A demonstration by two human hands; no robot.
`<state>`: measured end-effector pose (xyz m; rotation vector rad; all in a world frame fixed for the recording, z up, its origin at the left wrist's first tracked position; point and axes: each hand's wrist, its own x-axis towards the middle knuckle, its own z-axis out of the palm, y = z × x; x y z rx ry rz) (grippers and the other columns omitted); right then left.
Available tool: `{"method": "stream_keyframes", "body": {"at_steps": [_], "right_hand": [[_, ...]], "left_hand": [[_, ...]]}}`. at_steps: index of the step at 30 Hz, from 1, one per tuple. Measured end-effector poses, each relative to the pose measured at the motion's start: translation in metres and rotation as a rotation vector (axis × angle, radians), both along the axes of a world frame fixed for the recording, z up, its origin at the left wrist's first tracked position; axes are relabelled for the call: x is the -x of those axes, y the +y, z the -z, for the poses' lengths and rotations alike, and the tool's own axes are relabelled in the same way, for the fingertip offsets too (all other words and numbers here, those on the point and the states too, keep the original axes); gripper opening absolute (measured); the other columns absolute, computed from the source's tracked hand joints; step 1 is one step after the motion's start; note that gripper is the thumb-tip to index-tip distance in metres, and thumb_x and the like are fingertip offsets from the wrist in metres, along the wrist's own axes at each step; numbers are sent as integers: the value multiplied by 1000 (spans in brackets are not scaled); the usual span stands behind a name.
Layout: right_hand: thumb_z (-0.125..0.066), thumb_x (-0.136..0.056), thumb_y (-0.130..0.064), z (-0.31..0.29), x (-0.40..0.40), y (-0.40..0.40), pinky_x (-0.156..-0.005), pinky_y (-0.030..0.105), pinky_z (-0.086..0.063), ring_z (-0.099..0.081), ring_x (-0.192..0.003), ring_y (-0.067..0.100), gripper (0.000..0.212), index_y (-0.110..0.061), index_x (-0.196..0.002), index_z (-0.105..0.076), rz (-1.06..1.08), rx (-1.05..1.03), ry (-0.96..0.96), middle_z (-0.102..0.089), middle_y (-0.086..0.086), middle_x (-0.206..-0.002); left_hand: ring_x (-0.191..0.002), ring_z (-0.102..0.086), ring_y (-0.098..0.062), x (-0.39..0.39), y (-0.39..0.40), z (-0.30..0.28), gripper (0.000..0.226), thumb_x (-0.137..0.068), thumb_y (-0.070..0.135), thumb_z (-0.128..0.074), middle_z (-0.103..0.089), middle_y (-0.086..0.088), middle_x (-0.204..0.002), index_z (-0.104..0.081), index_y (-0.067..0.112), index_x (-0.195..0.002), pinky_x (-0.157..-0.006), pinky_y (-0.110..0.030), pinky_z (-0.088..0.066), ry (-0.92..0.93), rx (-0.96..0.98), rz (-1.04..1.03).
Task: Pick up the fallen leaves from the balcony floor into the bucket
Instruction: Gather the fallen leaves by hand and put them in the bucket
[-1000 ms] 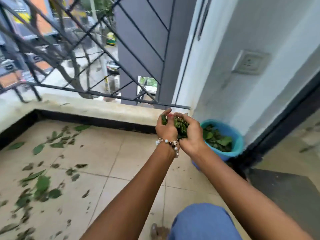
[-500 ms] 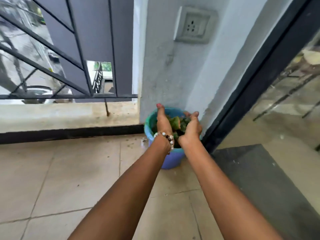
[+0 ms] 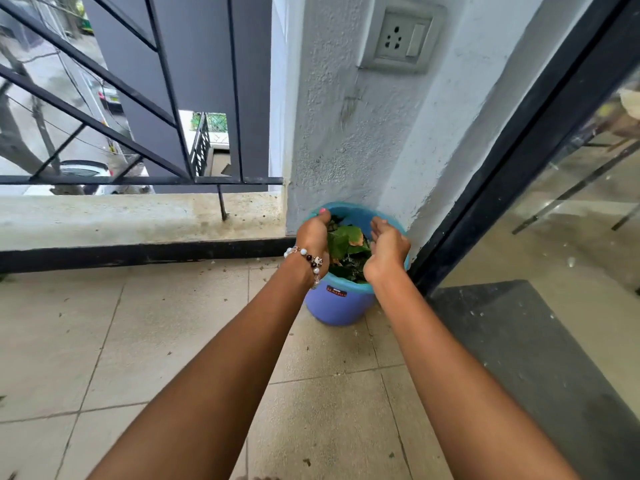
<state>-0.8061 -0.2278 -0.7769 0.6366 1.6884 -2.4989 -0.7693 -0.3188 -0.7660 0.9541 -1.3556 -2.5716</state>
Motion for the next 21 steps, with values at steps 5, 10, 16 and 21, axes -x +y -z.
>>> {"method": "stream_keyframes", "body": {"at_steps": [5, 10, 16, 21], "right_hand": [[-46, -96, -5, -37, -44, -27, -59, 21, -43, -56, -68, 12, 23, -14, -87, -66, -163, -41, 24, -64, 0, -78], [-45, -98, -11, -89, -106, -71, -57, 22, -43, -55, -63, 13, 24, -19, -84, -63, -568, -12, -19, -62, -4, -70], [-49, -96, -11, -161, -206, -145, -60, 24, -45, -55, -62, 15, 19, -14, -88, -66, -1043, -168, 89, -63, 0, -75], [-51, -97, -15, -182, -295, -225, -54, 21, -45, -56, -58, 12, 17, -16, -90, -66, -1268, -212, 181, -66, -4, -66]], "left_hand": [[-84, -64, -15, -58, -23, -24, 20, -99, 12, -42, -63, -1, -96, -60, 15, -107, -84, -34, -49, 36, 21, 19], [-103, -67, -26, -154, -77, -48, 33, -102, 16, -35, -67, -7, -120, -56, 13, -127, -97, -41, -47, 66, 42, -92], [-93, -69, -24, -300, -160, -88, 31, -102, 20, -37, -71, -6, -110, -59, 12, -123, -87, -37, -51, 80, 185, -382], [-62, -64, -13, -413, -205, -113, 28, -99, 16, -41, -70, -1, -87, -63, 11, -115, -56, -24, -43, 27, 339, -648]]}}
